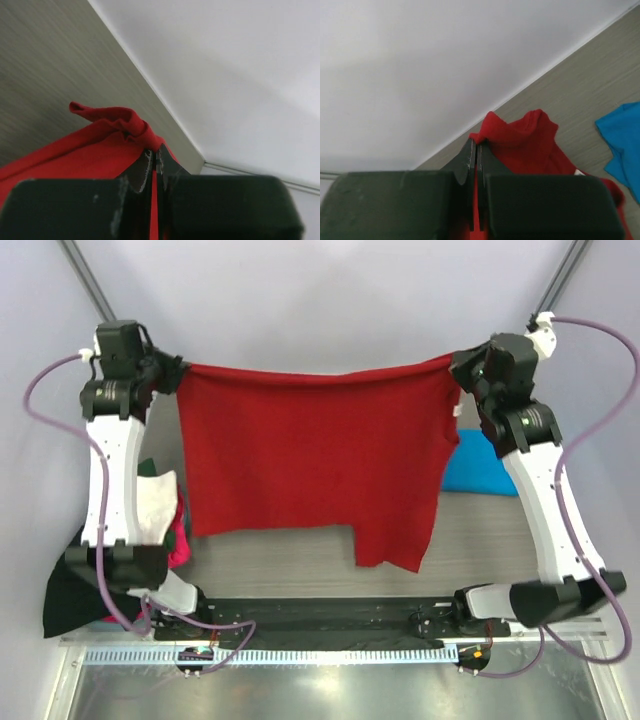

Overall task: Fold and stack the t-shirts
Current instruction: Fold the tshirt

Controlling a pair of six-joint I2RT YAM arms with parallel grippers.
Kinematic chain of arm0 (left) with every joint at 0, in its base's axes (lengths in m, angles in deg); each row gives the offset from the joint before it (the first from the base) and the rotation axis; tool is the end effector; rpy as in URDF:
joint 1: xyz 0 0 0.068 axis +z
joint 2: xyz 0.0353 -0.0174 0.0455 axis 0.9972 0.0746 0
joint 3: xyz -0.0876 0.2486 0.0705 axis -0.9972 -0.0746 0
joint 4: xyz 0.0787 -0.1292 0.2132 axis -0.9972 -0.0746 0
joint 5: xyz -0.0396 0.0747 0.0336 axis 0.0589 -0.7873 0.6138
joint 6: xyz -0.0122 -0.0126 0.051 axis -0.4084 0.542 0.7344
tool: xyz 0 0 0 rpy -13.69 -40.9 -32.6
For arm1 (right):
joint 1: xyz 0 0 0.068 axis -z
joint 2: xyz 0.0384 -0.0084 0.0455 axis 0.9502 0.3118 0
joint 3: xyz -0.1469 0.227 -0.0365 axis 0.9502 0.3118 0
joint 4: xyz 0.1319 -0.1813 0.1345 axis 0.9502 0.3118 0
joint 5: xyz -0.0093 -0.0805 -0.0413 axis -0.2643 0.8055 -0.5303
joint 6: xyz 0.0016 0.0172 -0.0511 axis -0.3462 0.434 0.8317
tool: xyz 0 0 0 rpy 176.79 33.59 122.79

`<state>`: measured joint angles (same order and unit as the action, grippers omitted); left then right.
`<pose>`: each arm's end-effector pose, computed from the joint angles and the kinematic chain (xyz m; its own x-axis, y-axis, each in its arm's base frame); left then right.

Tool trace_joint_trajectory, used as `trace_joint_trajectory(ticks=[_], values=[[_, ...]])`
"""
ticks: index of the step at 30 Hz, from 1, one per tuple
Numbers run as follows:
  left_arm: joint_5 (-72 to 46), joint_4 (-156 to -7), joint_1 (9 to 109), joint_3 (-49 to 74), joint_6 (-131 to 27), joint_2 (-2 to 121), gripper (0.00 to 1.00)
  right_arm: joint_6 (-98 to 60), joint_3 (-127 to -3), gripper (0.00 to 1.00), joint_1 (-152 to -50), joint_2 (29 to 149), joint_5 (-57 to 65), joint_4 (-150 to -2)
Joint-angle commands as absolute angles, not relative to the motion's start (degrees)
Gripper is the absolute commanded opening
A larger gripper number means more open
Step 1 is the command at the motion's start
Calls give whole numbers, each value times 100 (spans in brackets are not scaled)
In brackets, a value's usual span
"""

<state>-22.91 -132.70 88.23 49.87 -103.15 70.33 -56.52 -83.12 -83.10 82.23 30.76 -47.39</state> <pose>0.3003 0.0140 0.4826 -0.1380 -0.8945 -0.4251 -0.4093 0.4424 -0.7980 0.2630 0.0401 0.4873 -0.0208 0.6648 -0.7467 0.2155 0.7323 0.6460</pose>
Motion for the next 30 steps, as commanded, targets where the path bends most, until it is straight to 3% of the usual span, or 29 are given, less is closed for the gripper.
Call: trace_joint_trajectory(ticks=[1,6,11,15,16,19,23,30], values=[[-1599,-12794,8915,6094,-10418,7380,0,-5685,-9433,1,-8098,8361,2892,-5137],[-1555,-13127,9151,7719,-10479,8091,0,-5843,-10592,1,-7572,8844,2252,-5137],[-764,-12592,9627,7574,-10875,8391,0,-6045,-10448,1,-7263,9171,1741,-5155],[-817,-12190,9566,6136,-10523,8120,0,-6229,-8937,1,-7080,8969,1425,-5839],[-825,-11892,9566,4905,-10514,7788,0,-6291,-8568,1,-7061,8916,1381,-6015],[-799,-10687,9566,2819,-10558,7382,0,-6449,-7013,1,-7052,8696,1249,-6735],[-869,-9923,9522,1050,-10436,7074,0,-6599,-4818,1,-7052,8345,1240,-7824],[-1106,-8892,9355,-993,-10313,6766,0,-6599,-2853,1,-7052,8099,1222,-8442]])
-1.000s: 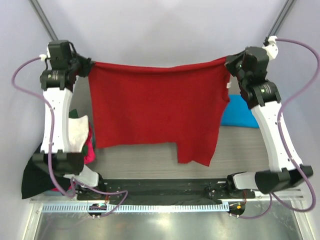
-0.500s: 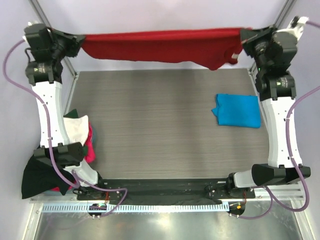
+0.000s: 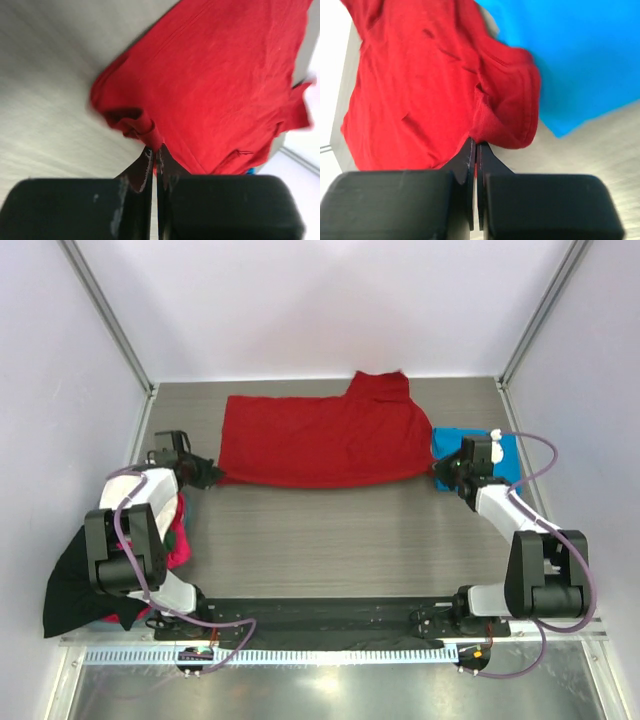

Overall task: Fold and stack the t-shirts
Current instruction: Fold the tshirt

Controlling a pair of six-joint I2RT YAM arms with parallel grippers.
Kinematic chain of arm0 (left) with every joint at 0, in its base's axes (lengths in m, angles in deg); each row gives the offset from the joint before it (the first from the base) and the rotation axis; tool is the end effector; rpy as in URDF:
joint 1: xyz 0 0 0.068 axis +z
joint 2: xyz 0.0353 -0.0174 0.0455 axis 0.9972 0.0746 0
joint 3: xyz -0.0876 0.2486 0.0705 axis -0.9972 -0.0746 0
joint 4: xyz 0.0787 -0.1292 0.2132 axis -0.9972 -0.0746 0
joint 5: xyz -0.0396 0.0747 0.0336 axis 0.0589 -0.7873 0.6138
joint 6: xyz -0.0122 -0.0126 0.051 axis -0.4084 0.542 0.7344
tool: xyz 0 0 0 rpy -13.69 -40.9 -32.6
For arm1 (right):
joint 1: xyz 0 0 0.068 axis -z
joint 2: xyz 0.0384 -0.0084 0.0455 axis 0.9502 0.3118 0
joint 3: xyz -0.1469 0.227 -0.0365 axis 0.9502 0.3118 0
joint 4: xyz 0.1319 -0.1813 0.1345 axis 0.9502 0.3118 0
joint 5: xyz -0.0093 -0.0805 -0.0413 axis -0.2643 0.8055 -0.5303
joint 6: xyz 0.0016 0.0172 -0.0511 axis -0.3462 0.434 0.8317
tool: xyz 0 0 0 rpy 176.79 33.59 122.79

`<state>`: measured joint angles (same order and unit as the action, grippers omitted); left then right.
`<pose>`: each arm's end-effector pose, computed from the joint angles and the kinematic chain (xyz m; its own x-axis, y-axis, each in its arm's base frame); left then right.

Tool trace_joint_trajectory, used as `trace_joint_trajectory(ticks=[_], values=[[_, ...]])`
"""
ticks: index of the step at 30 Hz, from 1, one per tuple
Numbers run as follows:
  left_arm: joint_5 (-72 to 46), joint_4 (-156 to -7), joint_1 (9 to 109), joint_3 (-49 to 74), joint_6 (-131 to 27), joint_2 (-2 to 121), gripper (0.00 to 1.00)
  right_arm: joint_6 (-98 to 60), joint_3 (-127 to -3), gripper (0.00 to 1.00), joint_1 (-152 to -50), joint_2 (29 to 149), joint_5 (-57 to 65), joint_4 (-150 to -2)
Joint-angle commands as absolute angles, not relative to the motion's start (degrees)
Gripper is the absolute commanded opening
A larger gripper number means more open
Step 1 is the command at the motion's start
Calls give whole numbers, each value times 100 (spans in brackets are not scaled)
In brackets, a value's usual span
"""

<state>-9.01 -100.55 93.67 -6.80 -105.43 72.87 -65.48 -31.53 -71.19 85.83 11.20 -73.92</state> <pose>0.3108 0.0356 0.1970 -0.3291 -0.9385 -0.1039 -0.7119 0.3189 -0.6258 0.2842 -0.0033 0.2088 -0.3631 0.8038 -0.4712 0.5032 0.5948 0.6269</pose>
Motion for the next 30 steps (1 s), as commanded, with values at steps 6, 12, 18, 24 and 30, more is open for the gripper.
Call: trace_joint_trajectory(ticks=[6,12,18,24,30], values=[[-1220,-9102,9355,-1874,-10040,6152,0,-6468,-1877,1,-7052,7309,1213,-8127],[-1641,-9498,9355,-2753,-9881,5097,0,-6476,-1297,1,-7069,6360,968,-7327],[-1889,-9744,9591,-3026,-9934,5095,0,-6564,-804,1,-7183,5857,958,-7019],[-1757,-9850,10066,-2939,-9829,5280,0,-6590,-426,3,-7183,5752,932,-6913],[-1449,-9788,10067,-2798,-9495,5184,36,-6311,-662,55,-7183,5505,1441,-6755]])
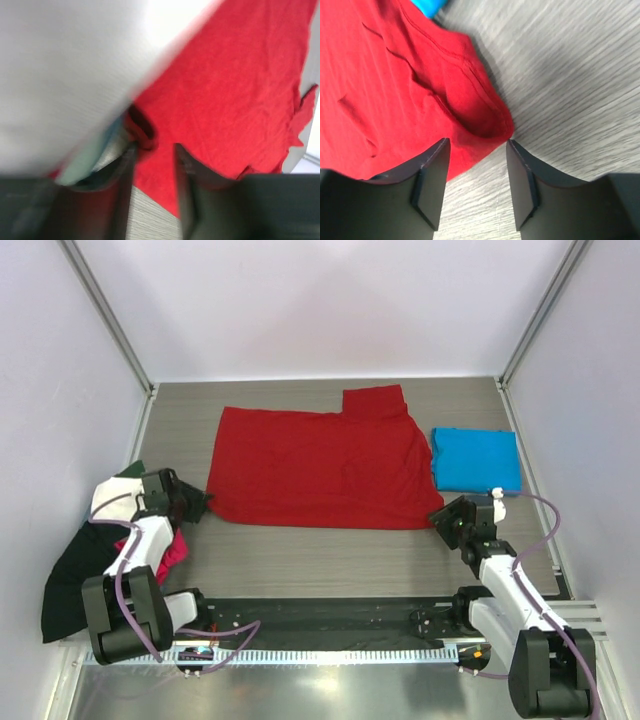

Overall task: Fold and stack the t-shirts
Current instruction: Fold the tshirt

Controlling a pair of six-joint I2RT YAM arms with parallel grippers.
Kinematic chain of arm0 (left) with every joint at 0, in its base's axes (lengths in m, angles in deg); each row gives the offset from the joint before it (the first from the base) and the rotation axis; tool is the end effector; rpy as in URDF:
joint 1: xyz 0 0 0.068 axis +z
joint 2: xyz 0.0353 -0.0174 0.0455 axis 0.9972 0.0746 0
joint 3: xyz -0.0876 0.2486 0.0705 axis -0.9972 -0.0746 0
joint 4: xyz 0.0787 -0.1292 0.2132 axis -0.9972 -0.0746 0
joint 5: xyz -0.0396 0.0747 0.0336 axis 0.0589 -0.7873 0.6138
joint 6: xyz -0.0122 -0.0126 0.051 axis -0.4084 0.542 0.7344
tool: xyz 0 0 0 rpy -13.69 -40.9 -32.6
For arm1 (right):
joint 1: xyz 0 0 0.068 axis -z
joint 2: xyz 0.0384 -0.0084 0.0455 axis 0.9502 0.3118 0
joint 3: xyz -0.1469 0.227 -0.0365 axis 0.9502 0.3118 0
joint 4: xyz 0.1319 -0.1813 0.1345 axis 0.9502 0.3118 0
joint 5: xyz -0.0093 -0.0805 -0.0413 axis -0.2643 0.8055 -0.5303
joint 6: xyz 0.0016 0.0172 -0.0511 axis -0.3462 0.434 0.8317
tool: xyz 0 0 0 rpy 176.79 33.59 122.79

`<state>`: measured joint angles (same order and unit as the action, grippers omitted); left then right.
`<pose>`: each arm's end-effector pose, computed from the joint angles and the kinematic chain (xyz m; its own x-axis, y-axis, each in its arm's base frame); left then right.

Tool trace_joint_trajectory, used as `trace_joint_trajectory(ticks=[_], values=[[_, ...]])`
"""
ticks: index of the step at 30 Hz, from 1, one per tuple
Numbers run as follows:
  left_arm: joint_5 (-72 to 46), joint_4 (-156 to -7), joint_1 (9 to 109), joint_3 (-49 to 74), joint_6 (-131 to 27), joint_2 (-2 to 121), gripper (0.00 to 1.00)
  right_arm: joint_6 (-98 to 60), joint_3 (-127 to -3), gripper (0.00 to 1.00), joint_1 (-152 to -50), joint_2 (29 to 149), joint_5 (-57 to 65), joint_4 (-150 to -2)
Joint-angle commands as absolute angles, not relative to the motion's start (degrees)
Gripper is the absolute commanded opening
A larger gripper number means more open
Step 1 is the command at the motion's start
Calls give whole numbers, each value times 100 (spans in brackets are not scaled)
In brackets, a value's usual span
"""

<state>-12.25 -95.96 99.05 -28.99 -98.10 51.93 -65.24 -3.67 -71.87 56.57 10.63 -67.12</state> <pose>0.2174 0.0456 0.1755 -0.2887 -0.9244 -0.2492 -0.6869 0.3813 -0.6187 0.1606 0.0004 0.1467 -0.4234 0.7969 -0.4310 0.5468 0.6041 0.5797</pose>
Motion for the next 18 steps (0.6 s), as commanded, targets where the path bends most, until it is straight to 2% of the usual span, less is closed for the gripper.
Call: trace_joint_trajectory(ticks=[1,6,7,9,10,17,18], values=[[-1449,-9788,10067,-2772,-9434,5062,42,-6240,-768,56,-7183,5505,1529,-6711],[-1458,-9692,10023,-2868,-9407,4429,65,-5748,-1611,51,-7183,6005,1793,-6728],[-1458,-9666,9962,-2886,-9389,4315,78,-5634,-1734,48,-7183,6137,1750,-6842],[-1502,-9683,9891,-2877,-9407,4033,90,-5519,-2164,43,-7183,6627,1714,-6869],[-1511,-9683,9856,-2860,-9407,3971,99,-5405,-2305,42,-7183,6787,1706,-6913],[-1818,-9788,9303,-2482,-9503,3803,100,-5324,-3667,16,-7183,8562,1653,-7018],[-1862,-9780,9224,-2368,-9495,3830,100,-5368,-3773,15,-7183,8773,1618,-7045]])
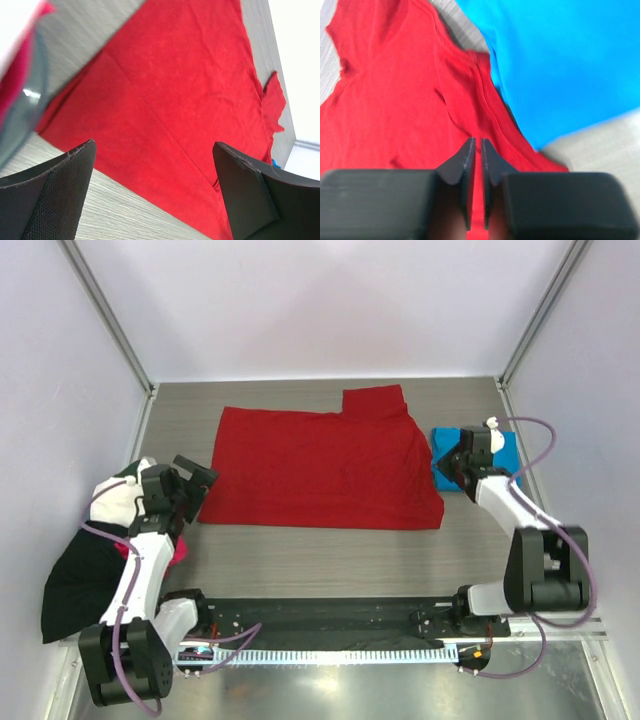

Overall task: Fold and stack the t-shirts
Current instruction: Fold the tshirt

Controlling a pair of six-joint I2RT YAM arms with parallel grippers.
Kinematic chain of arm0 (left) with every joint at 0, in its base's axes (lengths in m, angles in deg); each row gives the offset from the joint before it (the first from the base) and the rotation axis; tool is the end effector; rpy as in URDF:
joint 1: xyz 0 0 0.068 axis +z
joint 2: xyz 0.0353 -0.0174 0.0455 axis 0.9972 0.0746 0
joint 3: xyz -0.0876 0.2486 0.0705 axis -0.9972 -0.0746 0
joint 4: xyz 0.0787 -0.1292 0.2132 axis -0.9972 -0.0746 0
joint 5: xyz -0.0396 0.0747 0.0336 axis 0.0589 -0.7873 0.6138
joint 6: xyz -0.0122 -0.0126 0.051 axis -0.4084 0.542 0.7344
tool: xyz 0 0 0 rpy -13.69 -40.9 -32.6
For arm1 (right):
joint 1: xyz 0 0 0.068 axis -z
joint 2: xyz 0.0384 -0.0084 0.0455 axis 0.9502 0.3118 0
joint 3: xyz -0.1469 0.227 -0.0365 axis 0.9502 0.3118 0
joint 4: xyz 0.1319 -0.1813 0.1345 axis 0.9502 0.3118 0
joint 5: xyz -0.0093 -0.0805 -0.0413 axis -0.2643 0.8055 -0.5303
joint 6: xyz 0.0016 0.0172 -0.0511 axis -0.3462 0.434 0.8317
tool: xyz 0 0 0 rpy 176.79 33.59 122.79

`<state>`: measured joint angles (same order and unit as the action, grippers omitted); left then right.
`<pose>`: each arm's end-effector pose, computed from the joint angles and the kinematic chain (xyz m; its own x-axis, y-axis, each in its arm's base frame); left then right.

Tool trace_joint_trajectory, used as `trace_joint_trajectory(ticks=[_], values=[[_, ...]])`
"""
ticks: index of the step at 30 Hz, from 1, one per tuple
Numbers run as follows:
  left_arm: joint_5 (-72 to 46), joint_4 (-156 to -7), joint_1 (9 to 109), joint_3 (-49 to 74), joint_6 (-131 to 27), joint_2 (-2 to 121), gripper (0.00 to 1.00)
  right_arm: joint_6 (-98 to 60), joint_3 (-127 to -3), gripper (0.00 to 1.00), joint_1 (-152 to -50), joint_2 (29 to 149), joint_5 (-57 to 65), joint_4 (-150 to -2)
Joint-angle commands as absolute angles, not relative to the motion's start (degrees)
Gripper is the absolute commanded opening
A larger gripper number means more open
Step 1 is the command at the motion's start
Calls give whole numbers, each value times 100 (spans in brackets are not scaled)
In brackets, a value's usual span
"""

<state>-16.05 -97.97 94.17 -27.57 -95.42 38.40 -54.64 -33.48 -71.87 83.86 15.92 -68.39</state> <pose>0.2008 0.0264 0.2261 -0.2778 -0.8644 -0.4191 -0.5168 0.5022 -0.6934 0.2793 -0.0029 0.2206 -0.4330 0.6699 -0.6031 0.4785 0.7378 0.4761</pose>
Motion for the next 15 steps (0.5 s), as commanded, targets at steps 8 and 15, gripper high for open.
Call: trace_joint_trajectory(ticks=[8,15], values=[[-2108,-9718,8678,-2007,-9477,4120,100,-5711,-4504,2,-7183,10232,1880,-7212],[-2275,-9586,8643,-2112,-9398,4006,100,-5817,-4531,1,-6973,10787,2004,-7212]])
